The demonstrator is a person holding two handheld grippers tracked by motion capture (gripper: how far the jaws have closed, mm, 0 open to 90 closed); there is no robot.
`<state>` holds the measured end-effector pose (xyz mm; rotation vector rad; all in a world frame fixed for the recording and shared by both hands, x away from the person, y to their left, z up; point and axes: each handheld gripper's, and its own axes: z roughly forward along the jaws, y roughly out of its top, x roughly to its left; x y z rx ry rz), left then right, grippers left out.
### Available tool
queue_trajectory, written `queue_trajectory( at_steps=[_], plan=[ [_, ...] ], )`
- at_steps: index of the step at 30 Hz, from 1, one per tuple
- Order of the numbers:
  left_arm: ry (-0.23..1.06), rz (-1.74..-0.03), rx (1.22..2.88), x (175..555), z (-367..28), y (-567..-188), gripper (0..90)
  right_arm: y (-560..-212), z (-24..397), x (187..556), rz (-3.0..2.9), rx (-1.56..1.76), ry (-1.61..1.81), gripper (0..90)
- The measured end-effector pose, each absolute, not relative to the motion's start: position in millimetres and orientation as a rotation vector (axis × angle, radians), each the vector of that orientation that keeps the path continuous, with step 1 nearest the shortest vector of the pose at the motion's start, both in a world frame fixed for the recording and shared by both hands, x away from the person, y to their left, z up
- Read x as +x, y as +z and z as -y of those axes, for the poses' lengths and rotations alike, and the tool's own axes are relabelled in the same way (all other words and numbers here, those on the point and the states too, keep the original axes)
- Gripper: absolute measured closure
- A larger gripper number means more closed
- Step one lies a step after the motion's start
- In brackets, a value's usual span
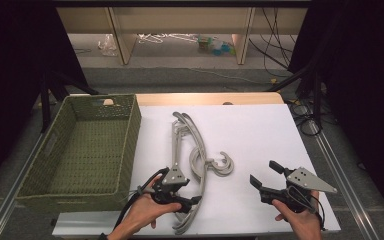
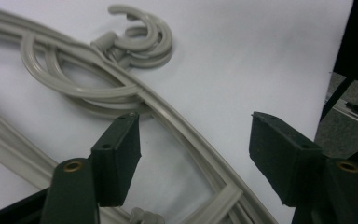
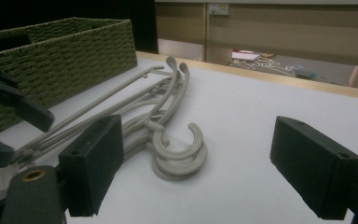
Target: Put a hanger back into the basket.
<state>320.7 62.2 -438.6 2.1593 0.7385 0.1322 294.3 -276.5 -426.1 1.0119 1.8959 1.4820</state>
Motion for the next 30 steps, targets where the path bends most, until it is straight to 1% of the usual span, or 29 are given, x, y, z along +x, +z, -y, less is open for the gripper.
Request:
queue_trajectory(
  at_steps=[1,3,6,9,10,12,16,18,19,22,24,27,30],
  plan=[
    [0.103,-0.747,2.178,325.9,-59.2,-441.4,36.2,-426.7,276.7,295.0,-1.901,1.0,1.478,18.2],
    [0.091,-0.741,2.203,330.3,-56.9,-443.1,36.1,-427.3,275.7,294.0,-1.91,1.029,1.486,18.2],
    [0.065,-0.8,2.223,338.5,-44.4,-450.2,36.4,-427.4,274.7,294.2,-1.916,1.043,1.496,18.3],
    [0.059,-0.789,2.244,344.0,-39.9,-452.3,36.7,-426.4,275.8,292.9,-1.934,1.039,1.469,19.5],
    [0.065,-0.763,2.291,347.4,-38.9,-452.7,36.1,-427.4,274.5,294.0,-1.92,1.029,1.503,19.5],
    [0.059,-0.762,2.314,351.0,-35.3,-455.2,36.8,-426.0,275.1,292.4,-1.933,1.029,1.478,19.5],
    [0.068,-0.77,2.369,358.4,-31.2,-460.1,42.9,-426.2,276.0,294.9,-1.916,0.985,1.484,19.6],
    [0.028,-0.798,2.361,362.6,-29.9,-464.1,44.7,-426.5,275.9,294.7,-1.925,0.985,1.476,20.0],
    [0.004,-0.813,2.339,363.0,-28.1,-465.4,47.9,-426.6,276.0,294.5,-1.926,0.989,1.473,20.1],
    [0.007,-0.808,2.369,363.8,-24.0,-465.4,52.8,-425.9,276.8,294.3,-1.935,0.997,1.463,20.6],
    [0.002,-0.816,2.384,365.4,-21.3,-467.1,50.6,-427.4,275.9,295.5,-1.926,0.99,1.477,21.0],
    [-0.026,-0.84,2.368,367.3,-19.9,-470.7,52.8,-427.1,275.6,295.4,-1.926,0.991,1.478,21.3],
    [-0.012,-0.865,2.369,364.8,-19.5,-469.0,55.8,-427.4,275.4,295.2,-1.94,0.998,1.478,21.3]
  ],
)
